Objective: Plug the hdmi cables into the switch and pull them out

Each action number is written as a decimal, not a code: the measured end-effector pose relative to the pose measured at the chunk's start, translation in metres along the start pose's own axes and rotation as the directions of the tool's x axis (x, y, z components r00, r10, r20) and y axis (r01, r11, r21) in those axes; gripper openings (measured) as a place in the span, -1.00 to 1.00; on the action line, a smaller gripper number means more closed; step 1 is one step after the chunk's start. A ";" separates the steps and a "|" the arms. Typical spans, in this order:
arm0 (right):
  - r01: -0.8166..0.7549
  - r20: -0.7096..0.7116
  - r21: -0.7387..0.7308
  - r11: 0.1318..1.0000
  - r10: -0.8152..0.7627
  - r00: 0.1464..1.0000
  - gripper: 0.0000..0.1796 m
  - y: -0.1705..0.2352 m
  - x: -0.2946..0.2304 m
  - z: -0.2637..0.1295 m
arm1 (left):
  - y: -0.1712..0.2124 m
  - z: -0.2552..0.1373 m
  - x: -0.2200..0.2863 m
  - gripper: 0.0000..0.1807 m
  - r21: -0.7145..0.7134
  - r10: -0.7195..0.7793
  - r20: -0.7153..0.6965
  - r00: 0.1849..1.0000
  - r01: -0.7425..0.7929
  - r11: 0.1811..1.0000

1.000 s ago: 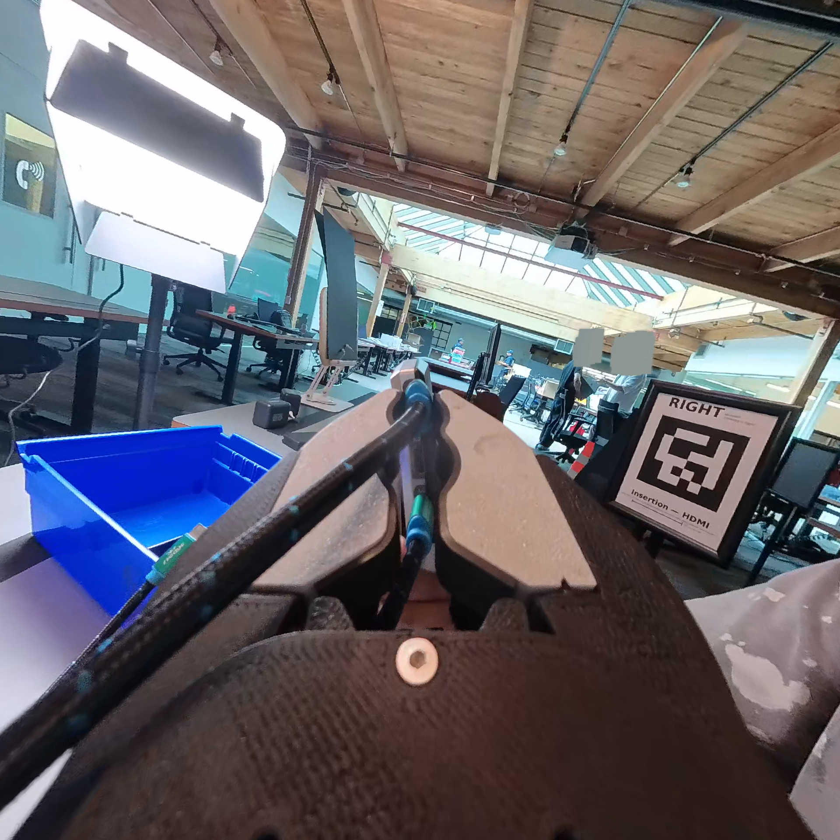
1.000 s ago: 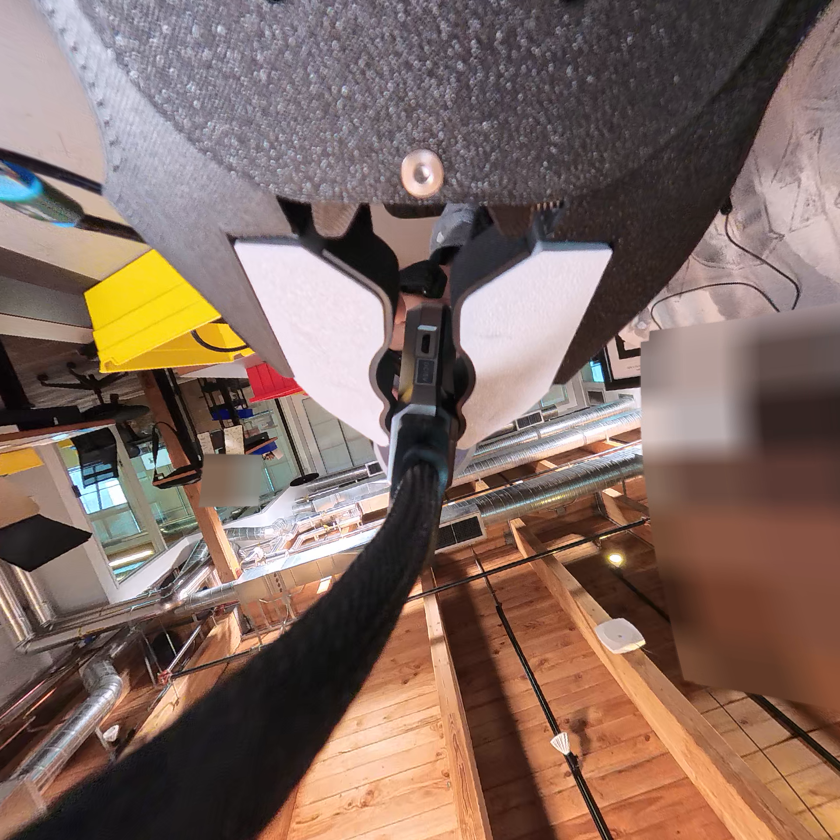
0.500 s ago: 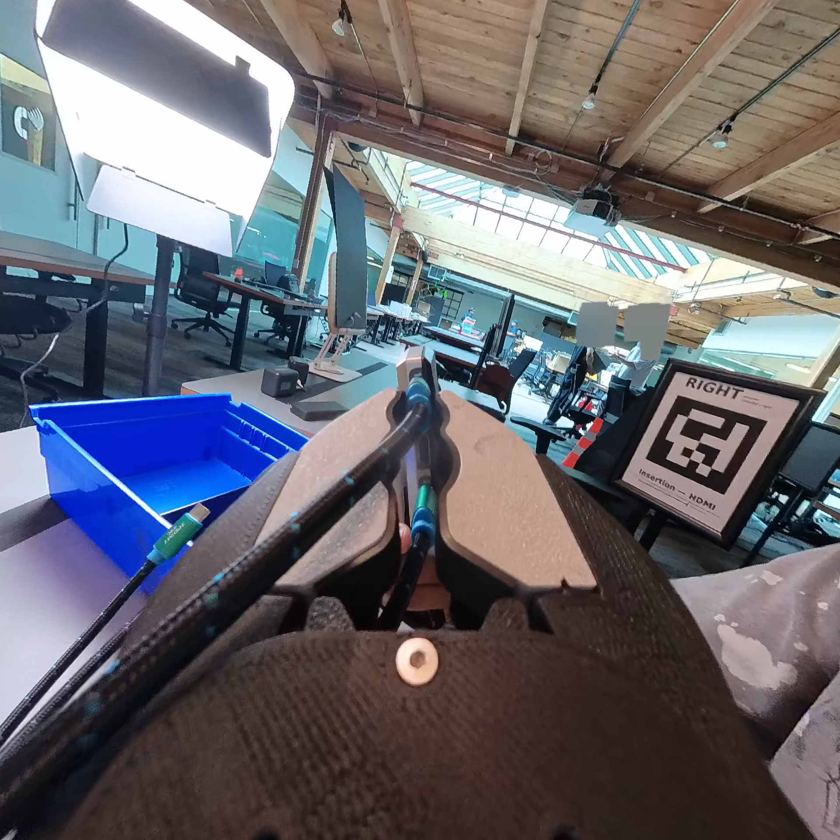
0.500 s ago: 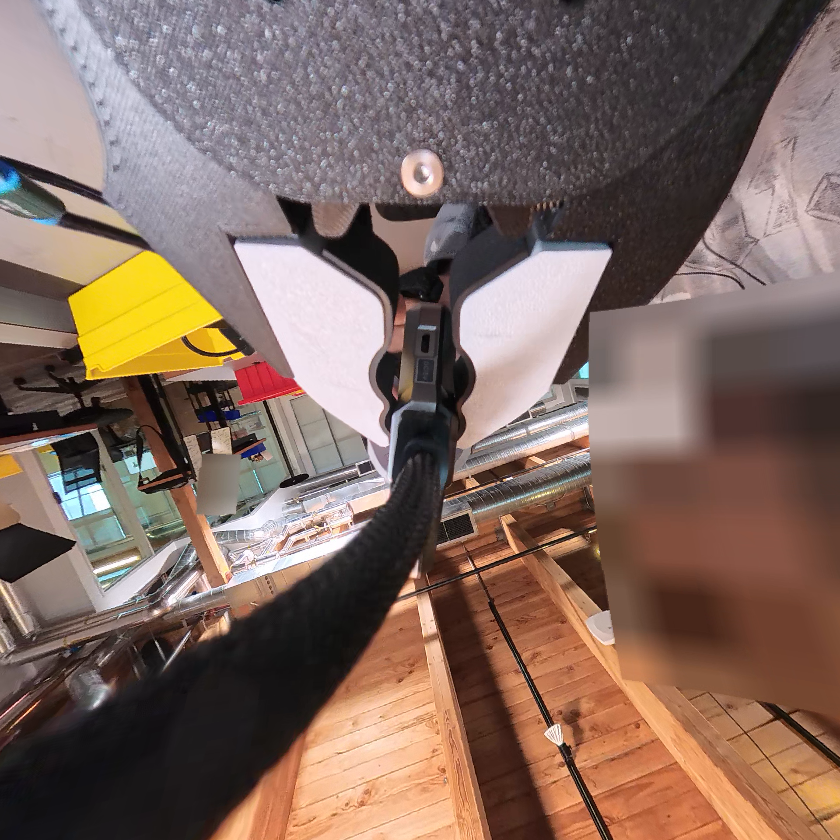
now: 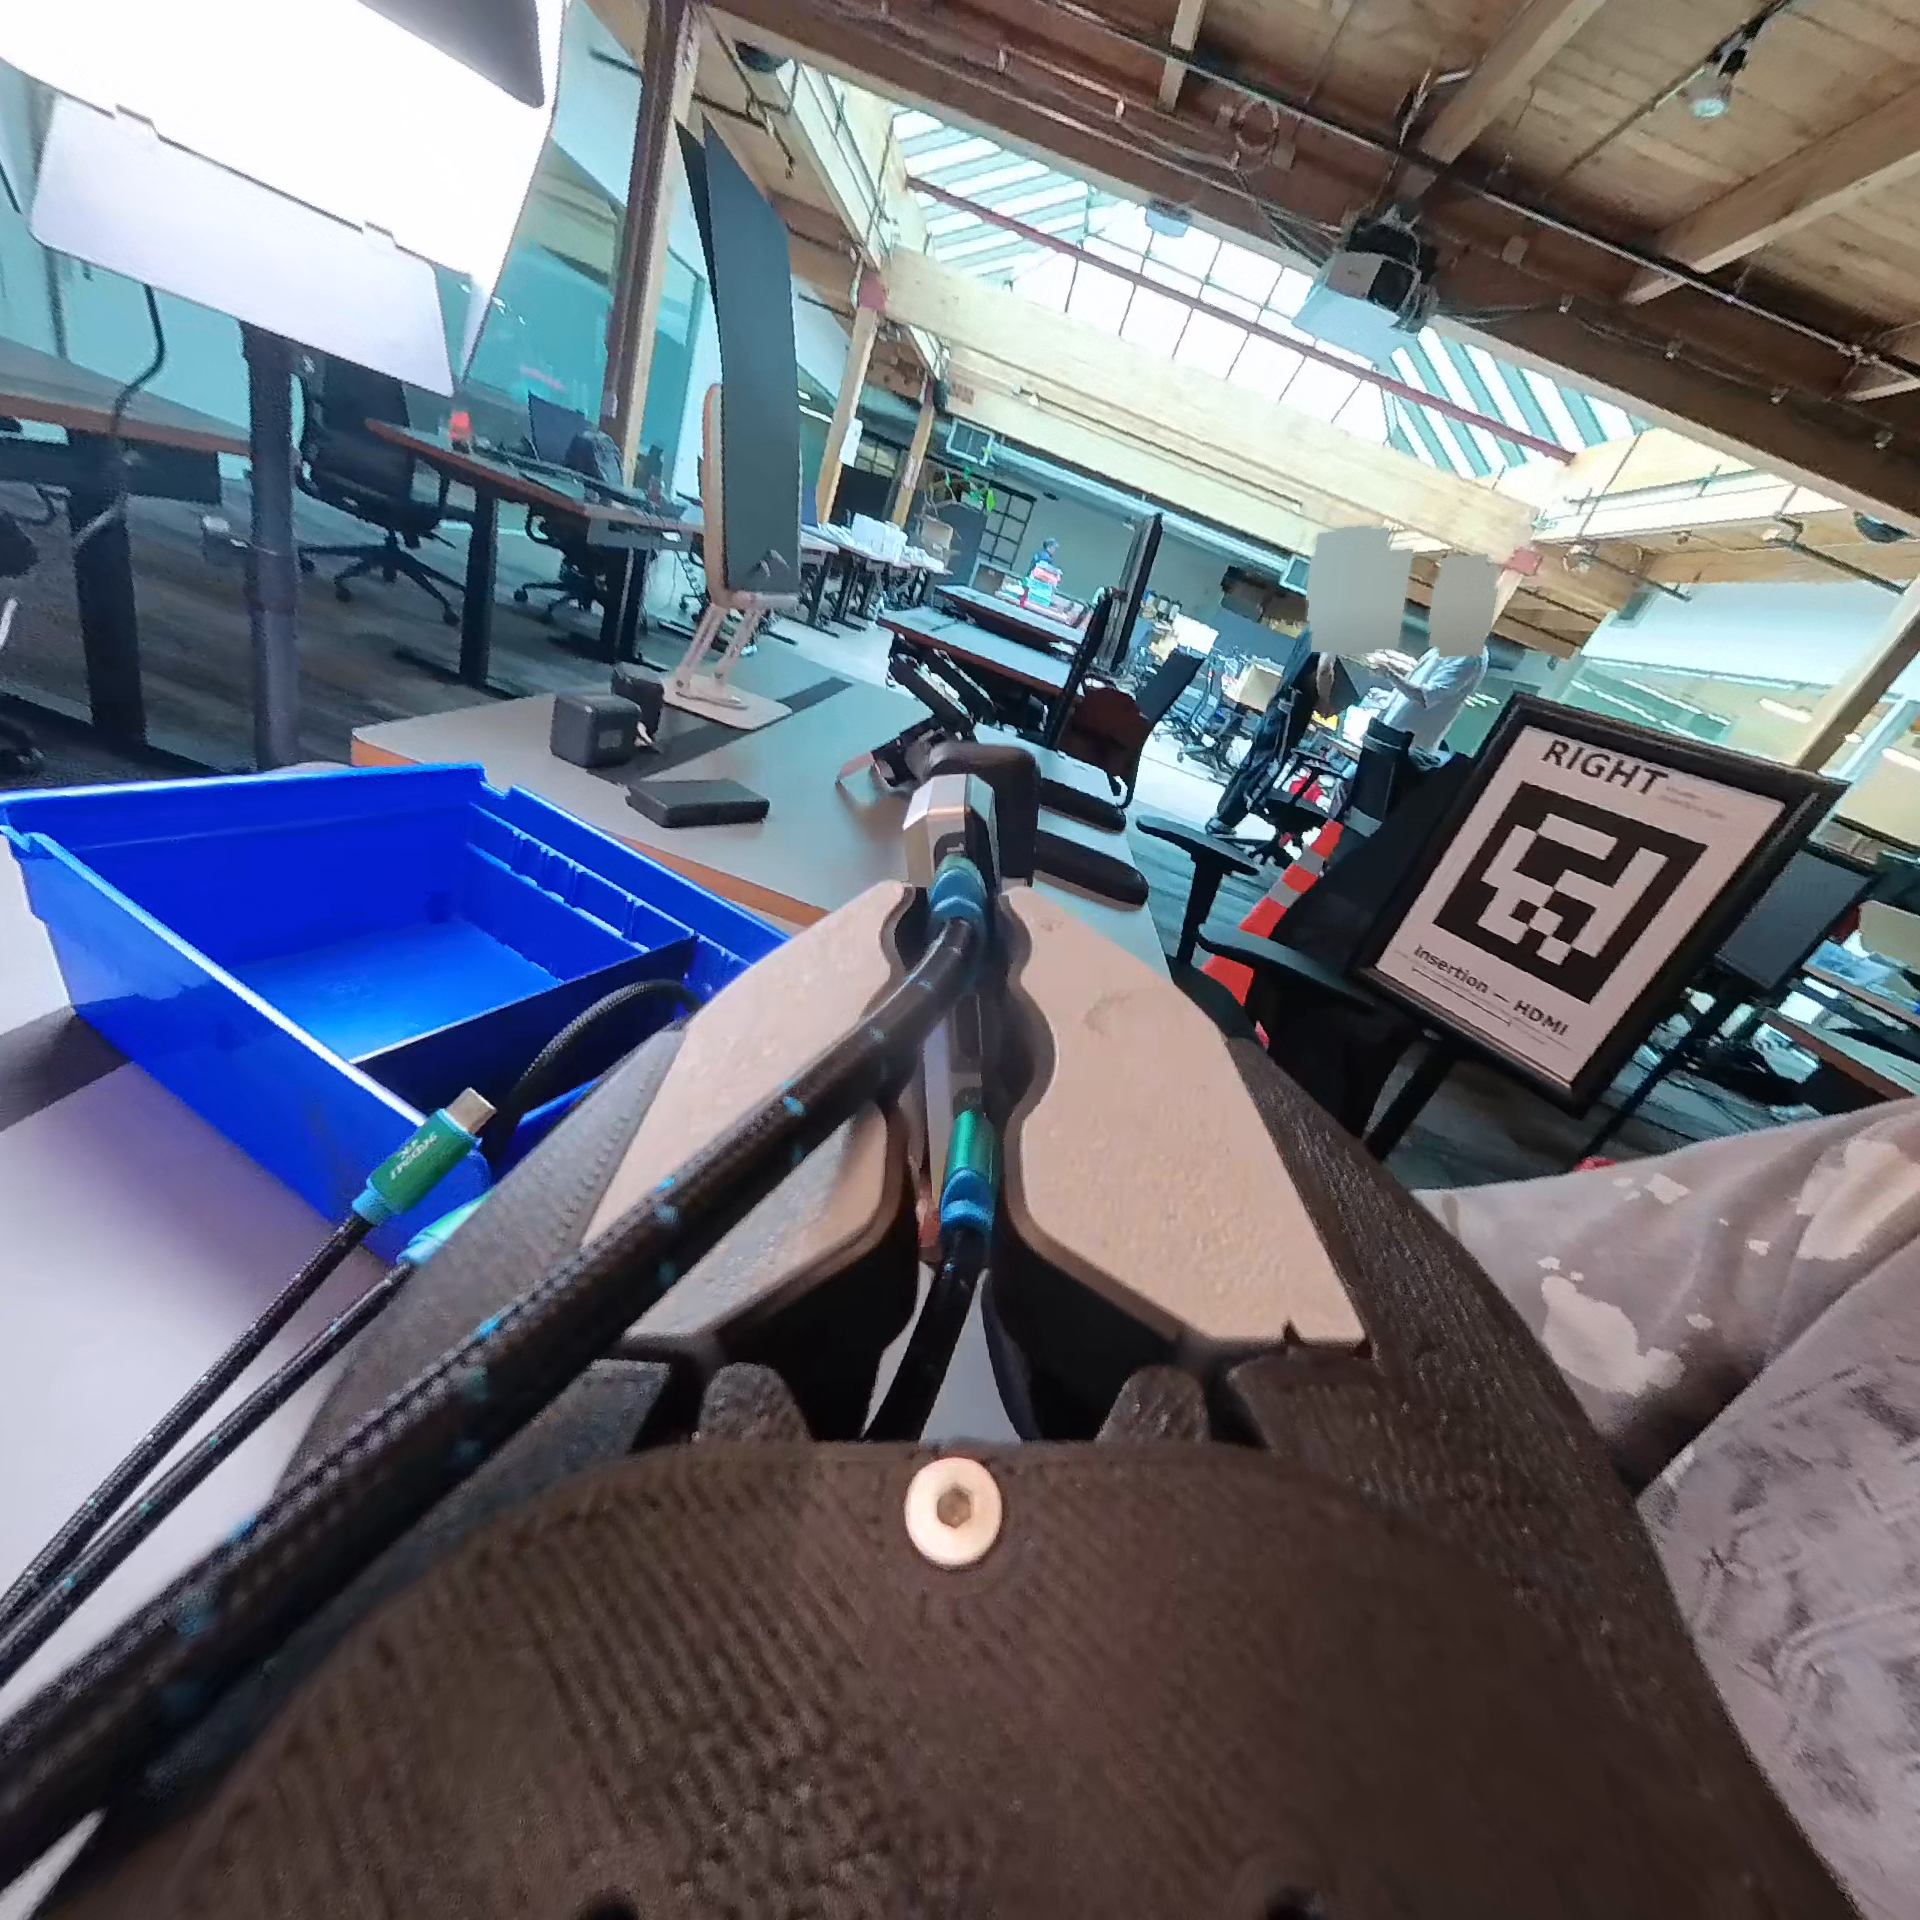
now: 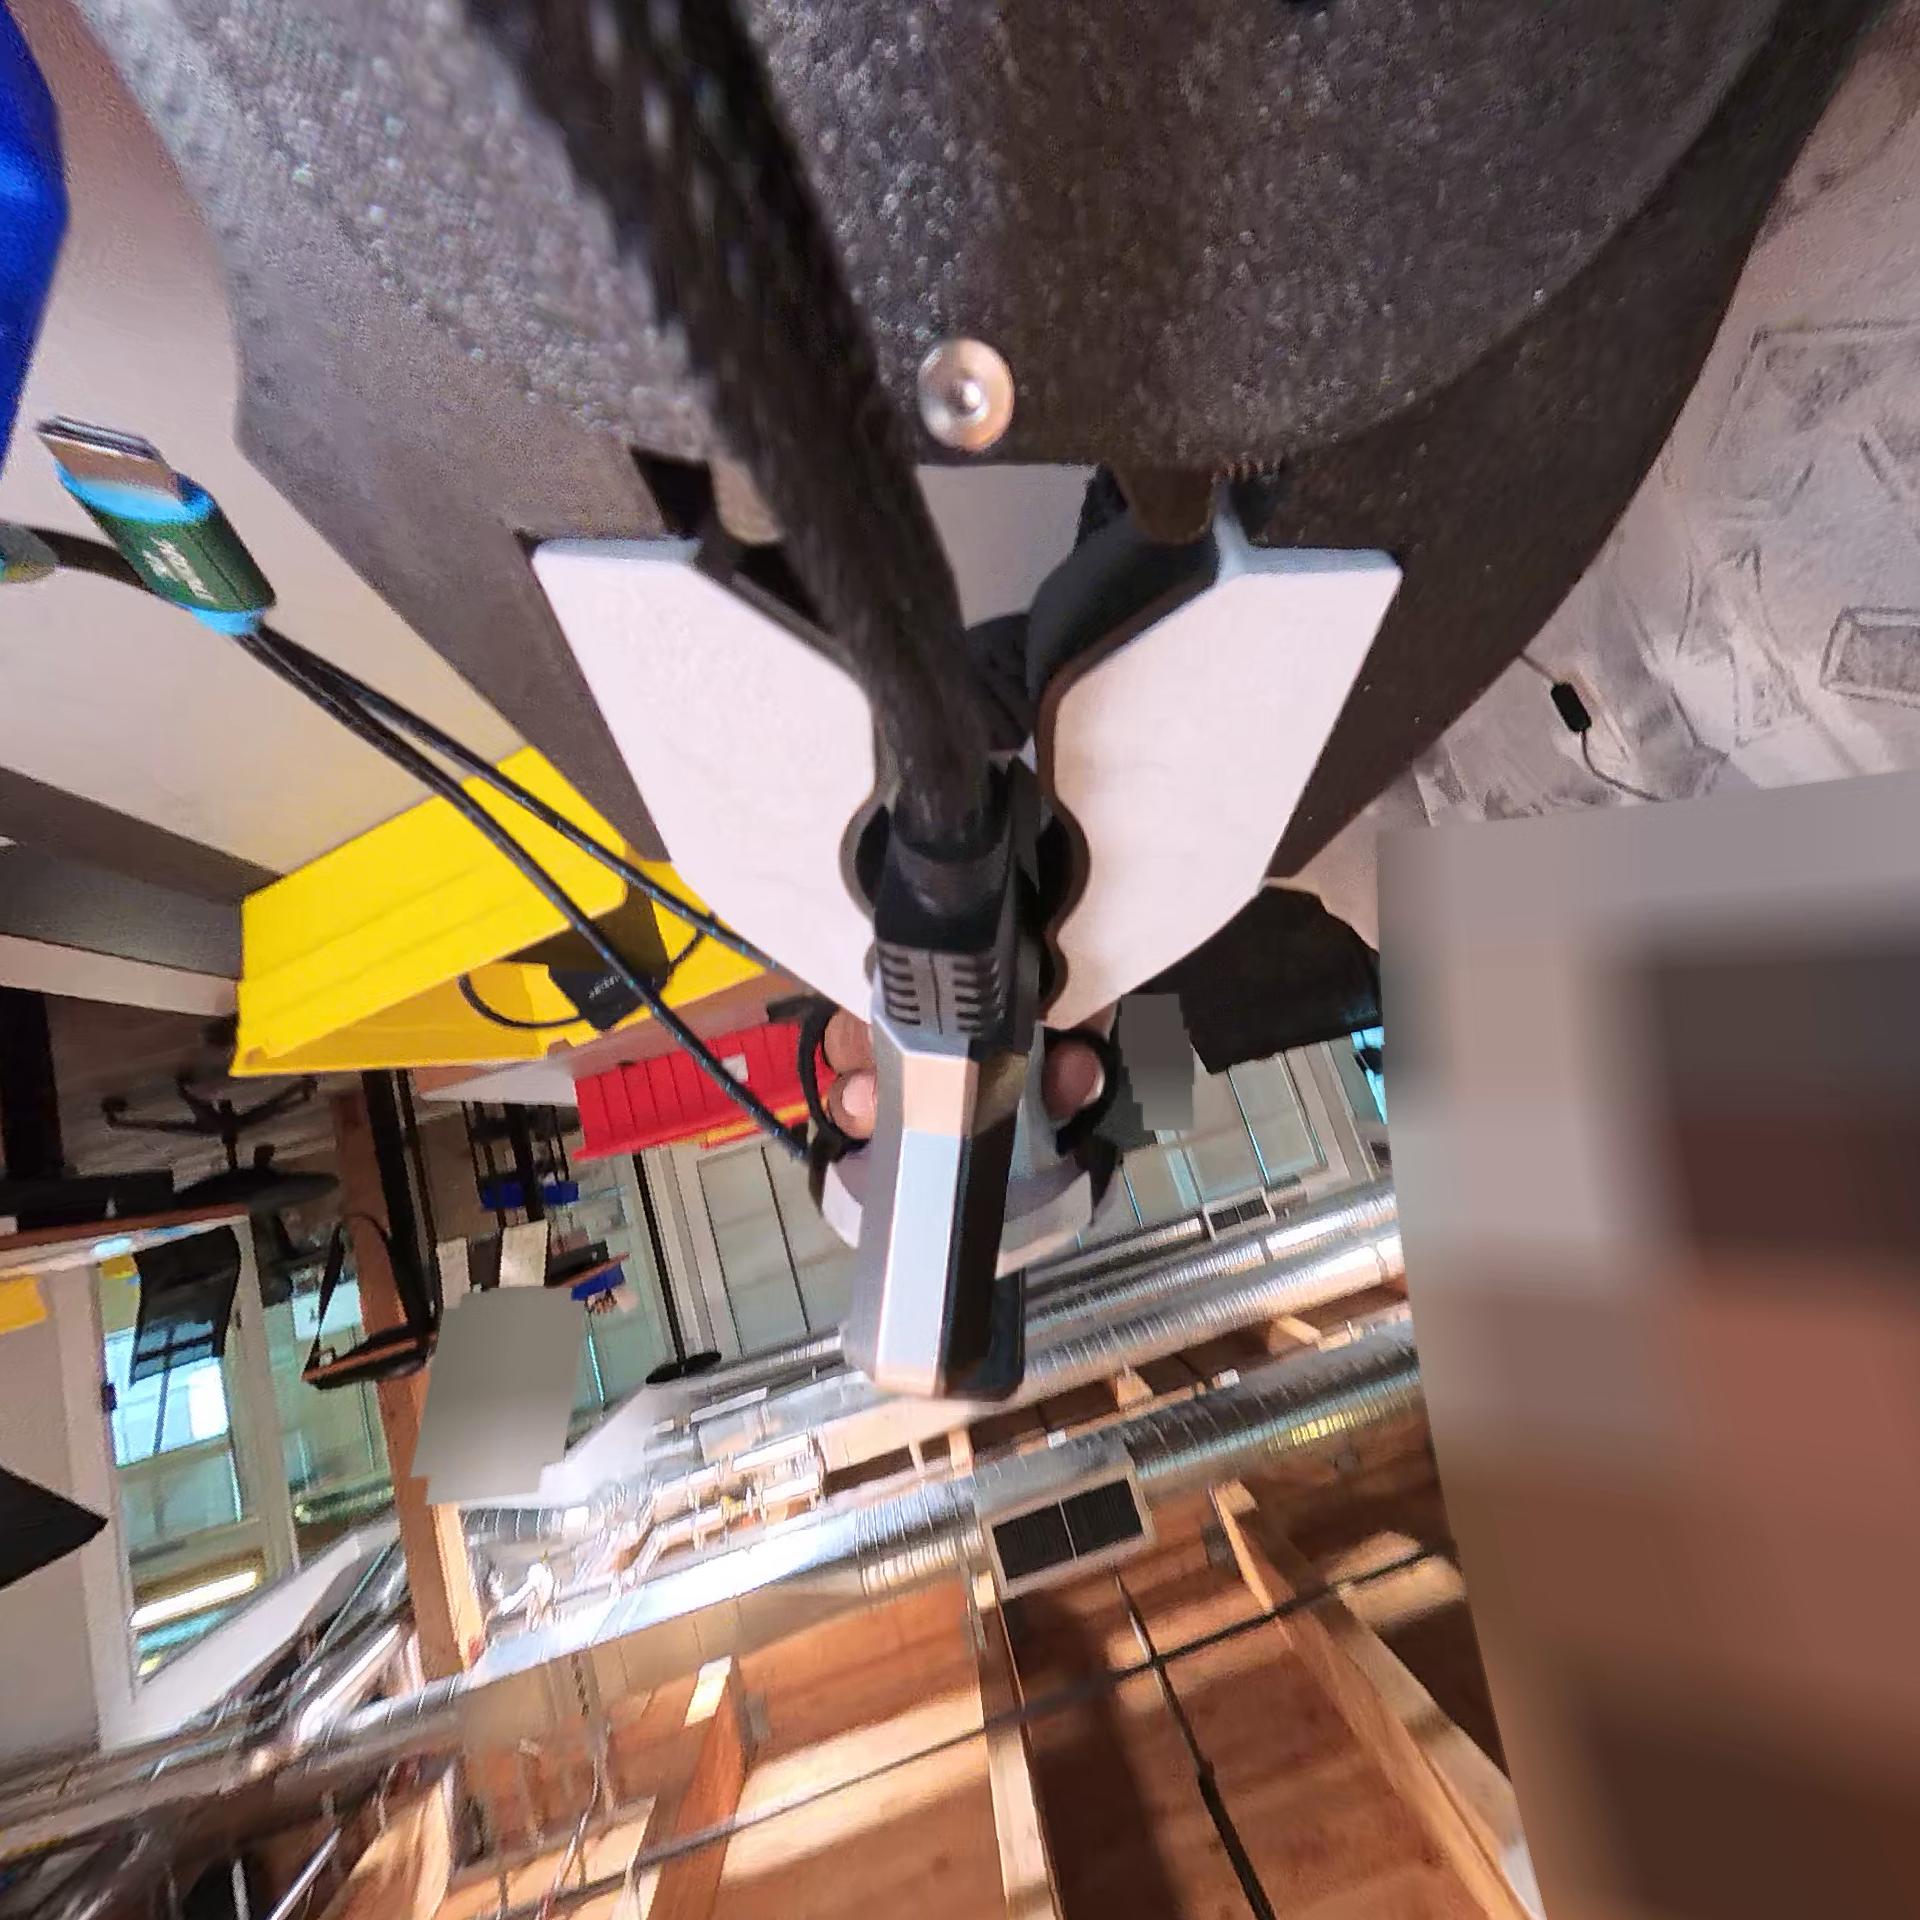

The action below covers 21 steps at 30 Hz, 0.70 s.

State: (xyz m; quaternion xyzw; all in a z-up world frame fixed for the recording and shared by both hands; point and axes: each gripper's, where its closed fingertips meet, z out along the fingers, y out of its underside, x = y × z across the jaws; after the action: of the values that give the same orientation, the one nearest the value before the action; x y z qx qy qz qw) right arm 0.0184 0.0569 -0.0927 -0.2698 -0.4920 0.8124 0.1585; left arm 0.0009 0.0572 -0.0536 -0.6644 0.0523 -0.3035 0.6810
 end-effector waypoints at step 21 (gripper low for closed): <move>-0.006 -0.152 -0.150 0.989 -0.017 0.988 -0.73 -0.089 -0.030 -0.013 | -0.076 -0.074 0.008 -0.55 0.030 0.229 0.143 0.963 -0.235 0.971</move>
State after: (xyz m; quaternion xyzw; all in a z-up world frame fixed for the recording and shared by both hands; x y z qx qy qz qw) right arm 0.0502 0.0922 -0.0101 -0.3410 -0.5389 0.7496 0.1774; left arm -0.0534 -0.0063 0.0122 -0.6569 0.0752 -0.1760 0.7293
